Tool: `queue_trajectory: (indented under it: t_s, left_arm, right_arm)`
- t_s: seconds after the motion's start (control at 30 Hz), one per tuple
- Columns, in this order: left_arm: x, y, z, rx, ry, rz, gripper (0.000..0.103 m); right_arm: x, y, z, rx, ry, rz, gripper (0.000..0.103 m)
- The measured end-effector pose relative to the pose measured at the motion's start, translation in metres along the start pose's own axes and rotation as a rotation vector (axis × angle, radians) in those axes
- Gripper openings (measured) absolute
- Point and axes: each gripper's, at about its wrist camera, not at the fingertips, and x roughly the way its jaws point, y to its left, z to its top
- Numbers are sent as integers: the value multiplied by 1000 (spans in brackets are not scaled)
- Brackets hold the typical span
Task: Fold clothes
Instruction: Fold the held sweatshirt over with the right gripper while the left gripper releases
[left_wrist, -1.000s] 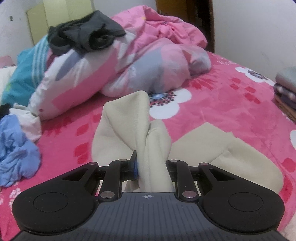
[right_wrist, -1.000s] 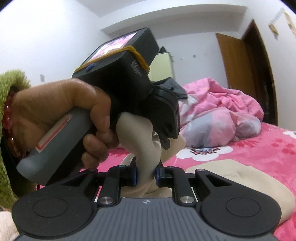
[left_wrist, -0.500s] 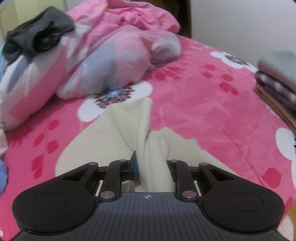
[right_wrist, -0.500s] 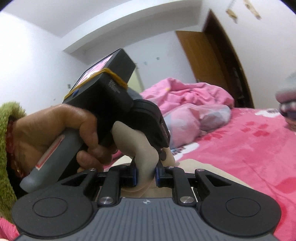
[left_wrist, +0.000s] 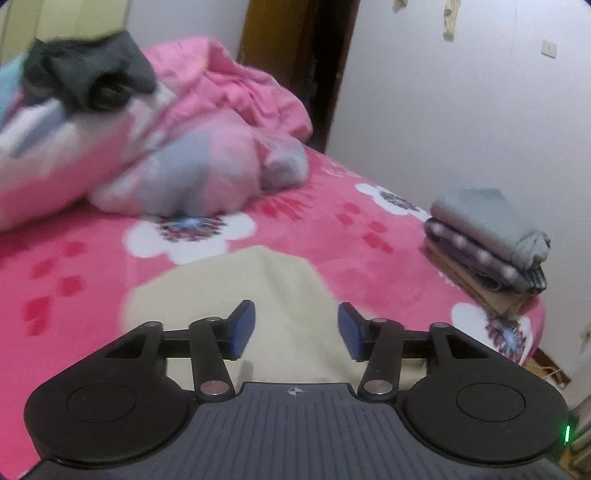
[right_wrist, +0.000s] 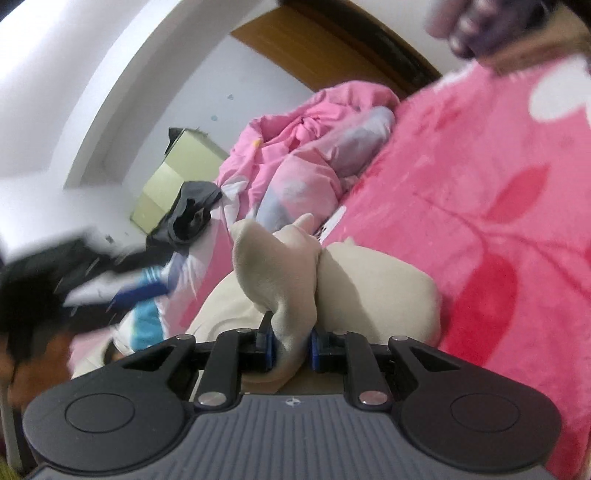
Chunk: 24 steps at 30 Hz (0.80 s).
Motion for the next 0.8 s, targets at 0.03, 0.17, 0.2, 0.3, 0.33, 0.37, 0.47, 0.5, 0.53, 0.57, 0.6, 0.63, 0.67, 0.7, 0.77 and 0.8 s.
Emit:
queue_trajectory:
  t_s: [0.03,0.17,0.2,0.3,0.33,0.37,0.47,0.5,0.53,0.57,0.6,0.63,0.67,0.7,0.77,0.8]
  left_arm:
    - [-9,2,-10,23,5,19,53]
    - [-40,8,-51,116,30,84,56]
    - [-42,7,-61,131,38,78,57]
    - [-52,-2,-85,149,-26,92,58]
    - [-55,-5,-92,153,-54,104,58]
    - [-57,-9,-96,158,-75,106,58]
    - [-60,-17,-102,176,-99,75,59]
    - [-61,-19,-105,187,-104,66,61]
    - [-59,-22,-108,205,-99,66,63]
    - [-55,-25,-111,232,-86,86,63]
    - [-48,-29,-114,263,-83,125,63]
    - [-40,-33,-117,294,-86,169,62]
    - [-33,-37,-120,326,-89,212,61]
    - [-26,-40,-122,344,-104,274,58]
    - [-19,-42,-124,324,-125,345,56]
    - [-19,-40,-123,287,-129,347,50]
  right_arm:
    - [1,-1,1,12,5,2,18]
    - [2,-7,10,95,49,15,19]
    - [3,-9,14,117,64,20,20]
    - [9,-11,25,149,110,27,23]
    - [10,-8,28,132,116,20,25]
    - [10,-5,31,110,118,11,26]
    - [5,4,39,61,107,-9,31]
    - [4,5,43,55,104,-12,34]
    - [2,6,45,50,104,-15,35]
    - [4,6,48,46,113,-20,35]
    - [7,6,50,40,128,-26,35]
    - [10,7,50,34,144,-31,35]
    - [15,9,51,27,160,-31,35]
    - [19,11,51,18,176,-29,35]
    - [28,17,51,-13,199,-33,31]
    - [30,22,53,-38,202,-38,17]
